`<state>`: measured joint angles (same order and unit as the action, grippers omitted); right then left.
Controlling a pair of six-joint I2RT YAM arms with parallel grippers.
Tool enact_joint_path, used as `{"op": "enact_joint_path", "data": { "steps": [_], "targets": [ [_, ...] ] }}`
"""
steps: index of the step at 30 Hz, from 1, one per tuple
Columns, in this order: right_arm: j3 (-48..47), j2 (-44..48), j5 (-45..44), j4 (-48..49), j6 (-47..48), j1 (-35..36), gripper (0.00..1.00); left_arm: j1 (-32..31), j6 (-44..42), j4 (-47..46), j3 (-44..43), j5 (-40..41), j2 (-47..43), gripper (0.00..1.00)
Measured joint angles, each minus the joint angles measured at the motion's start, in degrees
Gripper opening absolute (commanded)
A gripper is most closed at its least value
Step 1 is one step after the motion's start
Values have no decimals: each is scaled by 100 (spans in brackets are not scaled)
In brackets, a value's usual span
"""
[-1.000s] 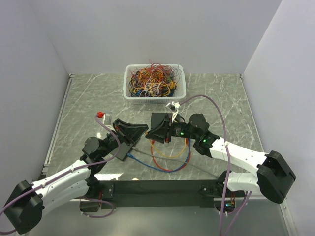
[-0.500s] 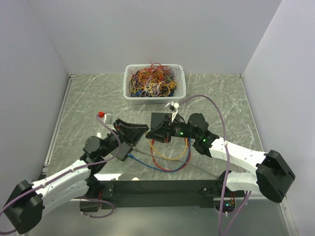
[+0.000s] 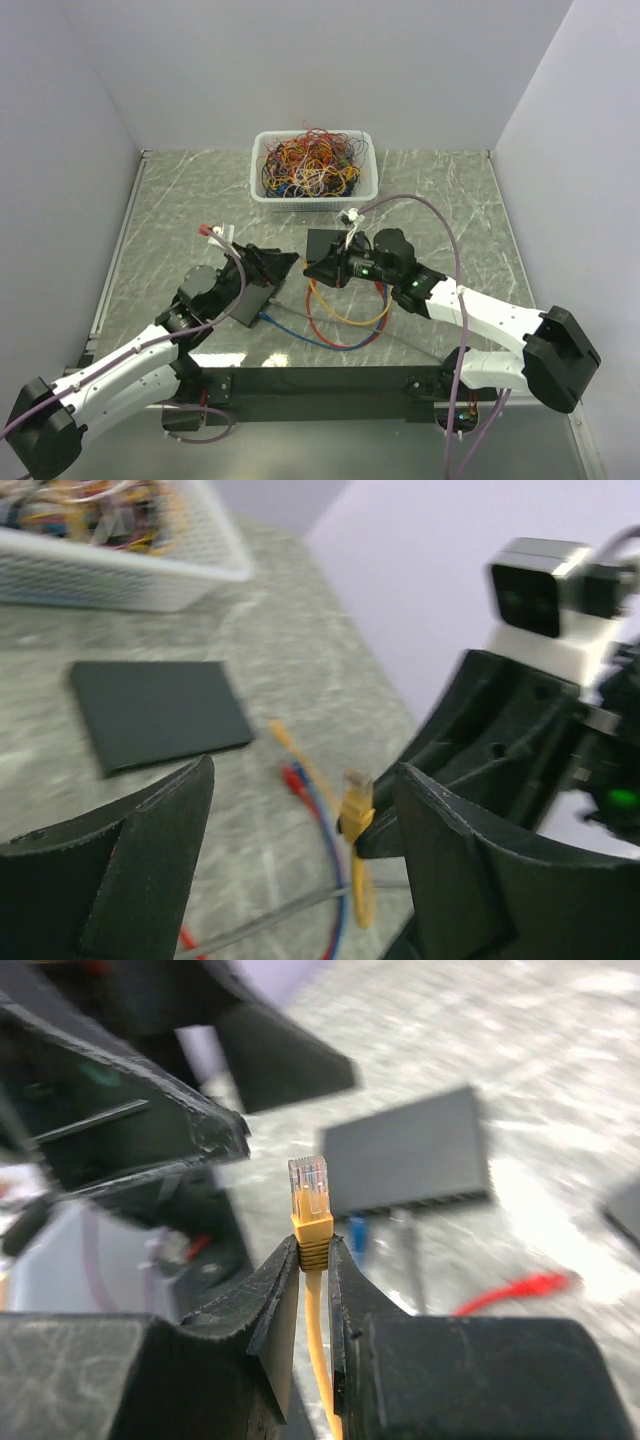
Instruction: Insert the plug into the switch port
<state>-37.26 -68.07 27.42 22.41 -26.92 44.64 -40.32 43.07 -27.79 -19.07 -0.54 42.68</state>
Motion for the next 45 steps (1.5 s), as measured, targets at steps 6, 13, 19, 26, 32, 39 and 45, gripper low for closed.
{"op": "enact_joint_path", "data": {
  "steps": [6,13,19,26,32,39,45],
  "targets": [
    [-424,-490,-1204,-1014,319,210,0,216,-103,1279,-385,953,319,82],
    [-1016,-1421,-2210,-1797,636,822,0,1681,-61,1801,-474,802,1080,78],
    [-1443,-2153,-2616,-2133,841,918,0,2382,-81,1729,-455,319,1797,77],
    [-2074,-2859,-3156,-2524,1147,1270,0,2988,-197,1102,-450,-354,2588,72],
    [-2321,-3257,-3510,-2739,1355,1543,0,3292,-197,570,-450,-940,3355,68],
    [-2498,-3711,-3661,-2909,1488,1611,0,3300,-195,142,-450,-1478,3832,63],
    [-2712,-3849,-3700,-3034,1572,1648,0,3300,-195,-22,-428,-1648,3860,62]
  ]
}}
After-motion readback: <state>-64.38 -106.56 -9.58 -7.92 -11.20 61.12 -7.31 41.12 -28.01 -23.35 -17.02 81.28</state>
